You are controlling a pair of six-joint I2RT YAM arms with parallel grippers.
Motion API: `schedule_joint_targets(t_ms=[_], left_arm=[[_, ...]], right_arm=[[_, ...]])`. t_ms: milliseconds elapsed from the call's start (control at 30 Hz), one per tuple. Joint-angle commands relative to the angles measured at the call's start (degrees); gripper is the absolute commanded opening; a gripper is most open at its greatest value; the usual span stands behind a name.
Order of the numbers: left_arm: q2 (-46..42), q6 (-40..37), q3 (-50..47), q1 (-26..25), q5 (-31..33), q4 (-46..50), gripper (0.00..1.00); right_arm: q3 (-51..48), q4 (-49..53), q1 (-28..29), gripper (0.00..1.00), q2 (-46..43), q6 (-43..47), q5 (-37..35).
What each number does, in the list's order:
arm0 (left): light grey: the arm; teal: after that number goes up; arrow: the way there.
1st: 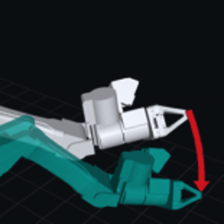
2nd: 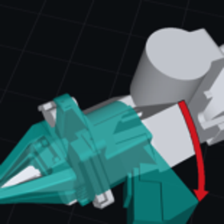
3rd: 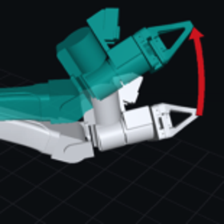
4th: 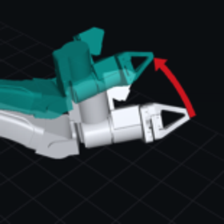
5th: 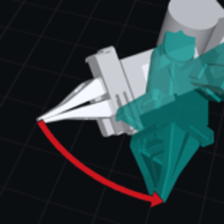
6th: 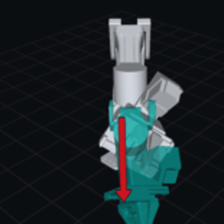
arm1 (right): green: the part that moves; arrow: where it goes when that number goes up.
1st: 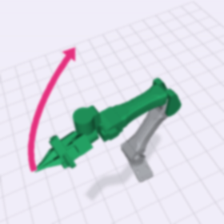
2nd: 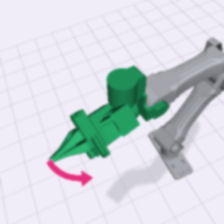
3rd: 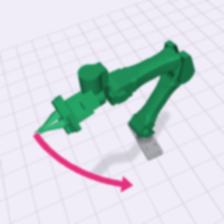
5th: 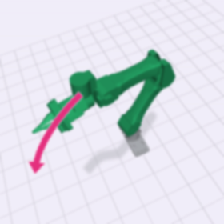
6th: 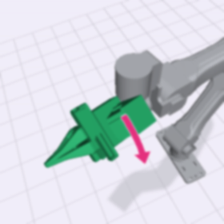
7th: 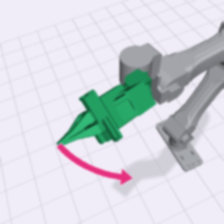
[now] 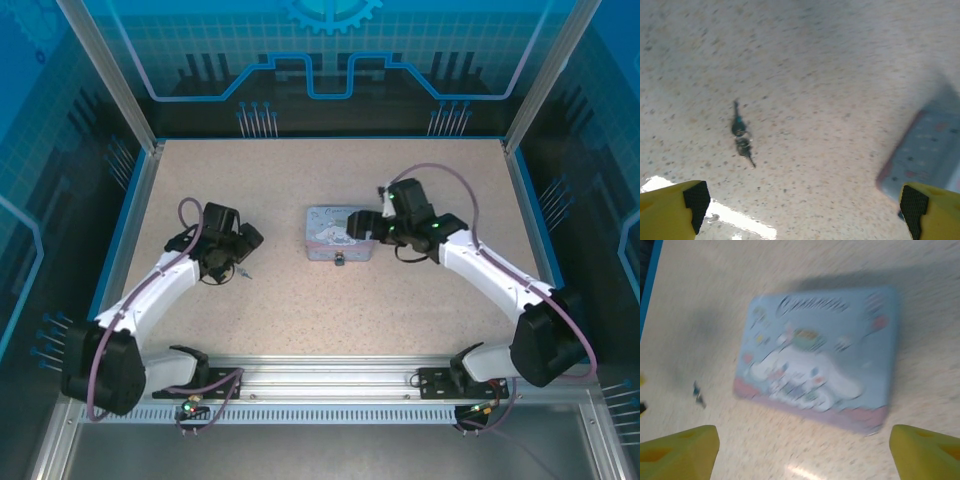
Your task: Unlock a padlock with a key
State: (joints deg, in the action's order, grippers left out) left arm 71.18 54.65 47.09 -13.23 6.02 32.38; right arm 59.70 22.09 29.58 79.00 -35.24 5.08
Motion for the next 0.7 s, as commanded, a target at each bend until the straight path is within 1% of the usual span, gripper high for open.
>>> schedule_joint_targets(t_ms=[0, 100, 167, 200, 333, 467, 667], left_arm=[[4.55, 4.88, 0.64, 0.58, 1.68, 5.17, 0.93], [8.68, 6.23, 1.81, 0.57, 1.94, 6.01, 0.83], [10.34, 7.35, 2.00, 0.74, 2.39, 5.87, 0.79], [11.08, 7.95, 2.08, 0.75, 2.99, 5.72, 0.75], [13.93, 9.71, 1.79, 1.10, 3.61, 4.58, 0.66], [17.41, 9.62, 2.82, 1.19, 3.47, 3.20, 0.62], [21.31, 8.45, 4.42, 1.27, 3.36, 2.83, 0.62]], right_arm=[[-0.58, -2.70, 5.07, 0.84, 1.44, 2.47, 2.93], [-0.80, -4.11, 8.45, 0.81, 3.51, 2.63, 2.65], [-0.98, -5.19, 9.80, 0.79, 4.55, 2.53, 2.87], [-1.19, -5.62, 10.34, 0.79, 4.90, 2.61, 2.86], [-2.32, -7.03, 11.79, 0.82, 4.80, 3.27, 1.51], [-3.16, -7.36, 12.77, 0.83, 3.93, 4.43, 0.01], [-5.21, -9.21, 12.76, 0.83, 2.22, 4.83, -0.09]])
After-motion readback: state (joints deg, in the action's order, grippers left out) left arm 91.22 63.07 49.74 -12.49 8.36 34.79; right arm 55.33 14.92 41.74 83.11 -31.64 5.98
